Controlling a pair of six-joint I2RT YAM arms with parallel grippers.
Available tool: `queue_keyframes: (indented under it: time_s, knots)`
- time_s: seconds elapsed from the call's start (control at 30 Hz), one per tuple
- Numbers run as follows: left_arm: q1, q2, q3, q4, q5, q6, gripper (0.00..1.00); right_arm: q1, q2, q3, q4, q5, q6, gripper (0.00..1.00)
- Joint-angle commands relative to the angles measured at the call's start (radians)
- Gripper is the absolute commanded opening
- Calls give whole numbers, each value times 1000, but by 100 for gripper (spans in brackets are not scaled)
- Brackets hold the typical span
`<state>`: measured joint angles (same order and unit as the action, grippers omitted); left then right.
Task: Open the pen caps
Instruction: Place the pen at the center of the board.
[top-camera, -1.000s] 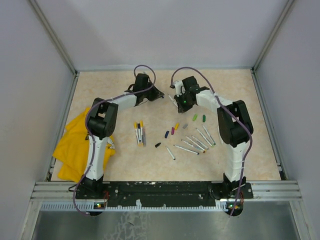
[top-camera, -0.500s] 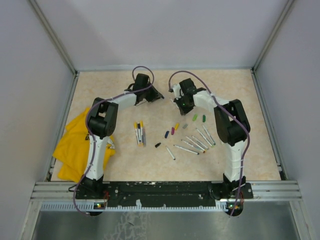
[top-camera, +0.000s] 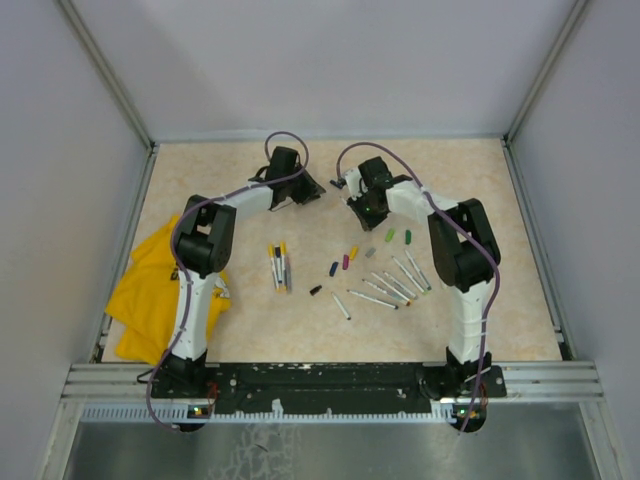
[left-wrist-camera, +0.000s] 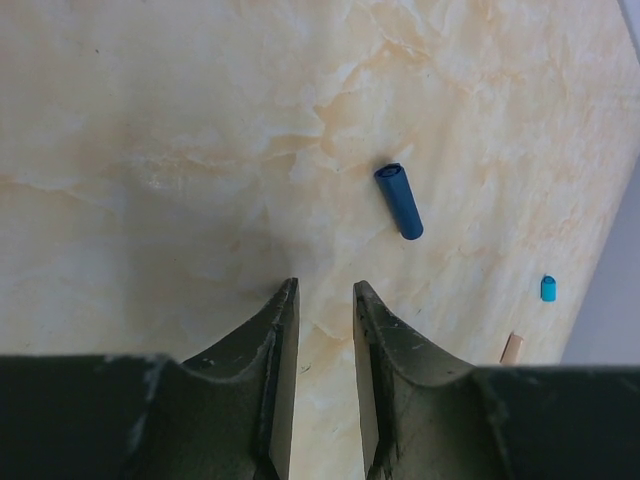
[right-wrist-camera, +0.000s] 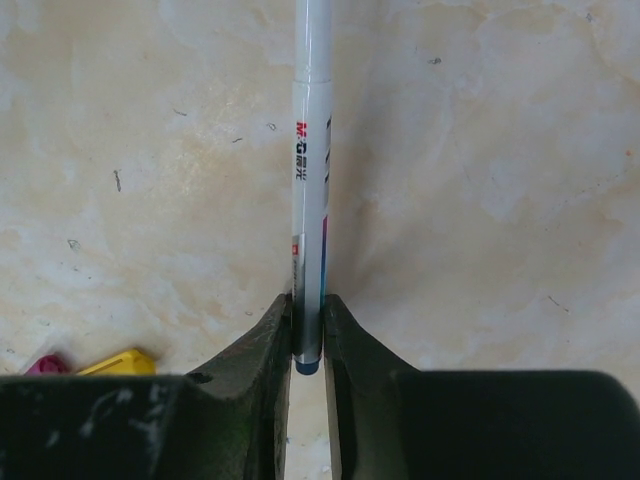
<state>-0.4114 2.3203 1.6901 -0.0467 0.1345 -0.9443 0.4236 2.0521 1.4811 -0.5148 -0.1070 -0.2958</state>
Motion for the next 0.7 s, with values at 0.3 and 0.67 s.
queue_keyframes:
  time_s: [0.3, 0.67]
  knots:
    - [5, -280, -163, 113, -6, 185, 35, -9, -35, 33, -41, 3, -17, 26]
    - [5, -750, -631, 418, 153, 449, 61, -51, -314, -71, -1, -120, -53, 48]
